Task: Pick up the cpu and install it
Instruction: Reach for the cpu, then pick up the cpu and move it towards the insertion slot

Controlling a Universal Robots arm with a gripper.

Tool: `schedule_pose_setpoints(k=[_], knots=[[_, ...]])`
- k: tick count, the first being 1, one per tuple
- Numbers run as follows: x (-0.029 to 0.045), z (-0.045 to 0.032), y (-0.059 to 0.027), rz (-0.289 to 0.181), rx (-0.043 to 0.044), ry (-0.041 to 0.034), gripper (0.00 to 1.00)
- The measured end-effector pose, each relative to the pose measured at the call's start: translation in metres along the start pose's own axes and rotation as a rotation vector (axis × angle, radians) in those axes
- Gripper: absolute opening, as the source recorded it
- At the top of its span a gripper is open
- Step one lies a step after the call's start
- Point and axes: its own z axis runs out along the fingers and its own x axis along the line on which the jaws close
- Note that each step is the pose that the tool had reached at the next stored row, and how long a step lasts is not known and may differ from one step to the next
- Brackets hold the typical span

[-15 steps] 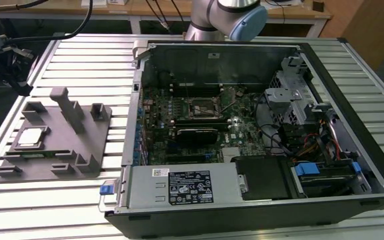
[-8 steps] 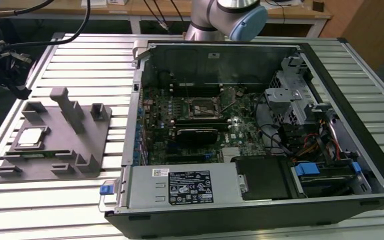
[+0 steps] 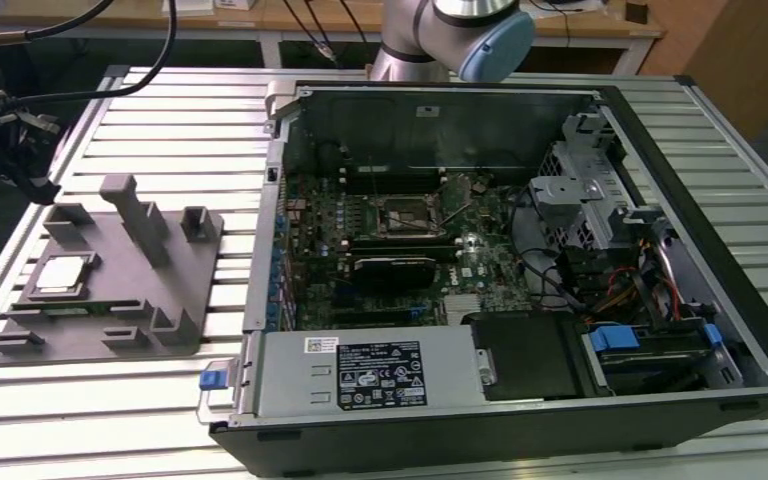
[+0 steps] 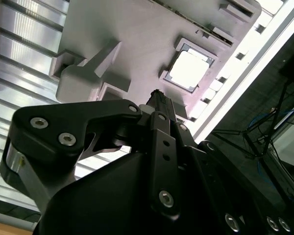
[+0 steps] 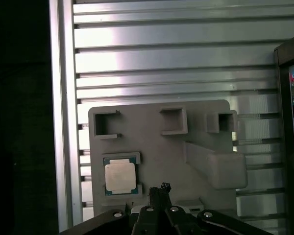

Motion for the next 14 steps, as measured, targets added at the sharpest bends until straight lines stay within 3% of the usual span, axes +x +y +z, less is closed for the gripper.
schedule_pose_setpoints(k=[14], knots=[[0.0018, 0.0015, -0.0004, 0.000, 0.0000, 0.0000, 0.11]])
